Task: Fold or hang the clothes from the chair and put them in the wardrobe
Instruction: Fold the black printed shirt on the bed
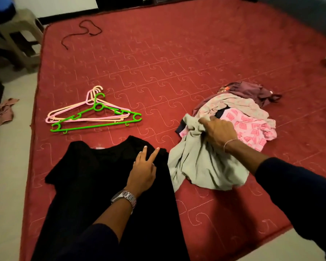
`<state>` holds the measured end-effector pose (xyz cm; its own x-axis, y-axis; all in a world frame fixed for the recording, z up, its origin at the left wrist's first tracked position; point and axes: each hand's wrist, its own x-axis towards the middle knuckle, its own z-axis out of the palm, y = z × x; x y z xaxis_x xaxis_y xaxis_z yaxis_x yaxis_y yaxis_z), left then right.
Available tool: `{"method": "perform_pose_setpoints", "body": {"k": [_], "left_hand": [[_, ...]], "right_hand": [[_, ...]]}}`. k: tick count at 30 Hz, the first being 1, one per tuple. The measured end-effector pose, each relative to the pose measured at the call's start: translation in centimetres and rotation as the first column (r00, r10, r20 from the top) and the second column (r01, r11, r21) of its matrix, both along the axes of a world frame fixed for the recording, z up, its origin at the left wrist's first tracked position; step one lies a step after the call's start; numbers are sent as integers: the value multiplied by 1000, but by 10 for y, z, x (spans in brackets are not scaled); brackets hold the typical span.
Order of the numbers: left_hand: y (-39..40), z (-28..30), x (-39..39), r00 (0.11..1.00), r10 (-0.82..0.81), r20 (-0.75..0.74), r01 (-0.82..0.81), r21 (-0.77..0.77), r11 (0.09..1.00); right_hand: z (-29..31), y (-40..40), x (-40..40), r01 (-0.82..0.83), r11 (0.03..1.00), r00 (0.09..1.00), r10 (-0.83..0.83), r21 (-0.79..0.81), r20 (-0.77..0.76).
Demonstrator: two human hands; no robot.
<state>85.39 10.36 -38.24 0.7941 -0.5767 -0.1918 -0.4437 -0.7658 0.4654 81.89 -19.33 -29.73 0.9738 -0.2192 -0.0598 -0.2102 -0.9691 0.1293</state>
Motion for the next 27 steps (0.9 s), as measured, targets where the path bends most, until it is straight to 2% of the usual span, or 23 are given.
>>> {"method": "perform_pose_setpoints", "body": {"k": [3,6,8,10,11,13,15,16,17,19,21,24,26,27], "left_hand": [[-8,0,8,996,-88,-3,88,89,992],[-16,-1,19,976,-210,60,181,319,930],[-24,0,25,963,-244,114,174,427,887],[-32,2,30,956,-252,152,157,462,873],[-35,2,33,953,-257,159,159,460,874],[-42,4,37,952,-257,169,164,430,888],[-48,6,41,958,-228,174,154,358,921],[-50,7,43,963,-206,174,145,311,939],[-51,7,46,968,-181,174,131,265,955],[-52,7,51,975,-116,189,88,154,984],[-54,5,57,981,-34,190,35,-6,999],[-51,3,63,997,51,63,-30,-293,956],[-38,7,65,999,42,-25,-48,-368,928],[-28,8,67,998,26,-60,-48,-387,921]], "right_hand": [[18,-32,24,88,995,990,-83,-36,110],[22,-57,37,193,980,962,-178,-53,208],[13,-69,46,329,943,922,-311,-42,228],[0,-66,52,439,896,887,-419,-73,193],[-6,-59,52,412,906,900,-389,-97,195],[-14,-32,45,156,985,964,-136,-72,229],[-21,11,27,-126,983,972,96,133,216],[-27,33,18,-139,944,982,92,300,165],[-31,52,11,-59,885,997,27,461,77],[-50,77,5,198,690,980,-118,696,-162],[-70,91,5,314,527,948,-135,790,-287],[-86,104,17,381,245,908,-282,891,-311],[-100,109,33,394,60,860,-376,917,-345],[-105,110,43,392,43,852,-394,919,-345]]}}
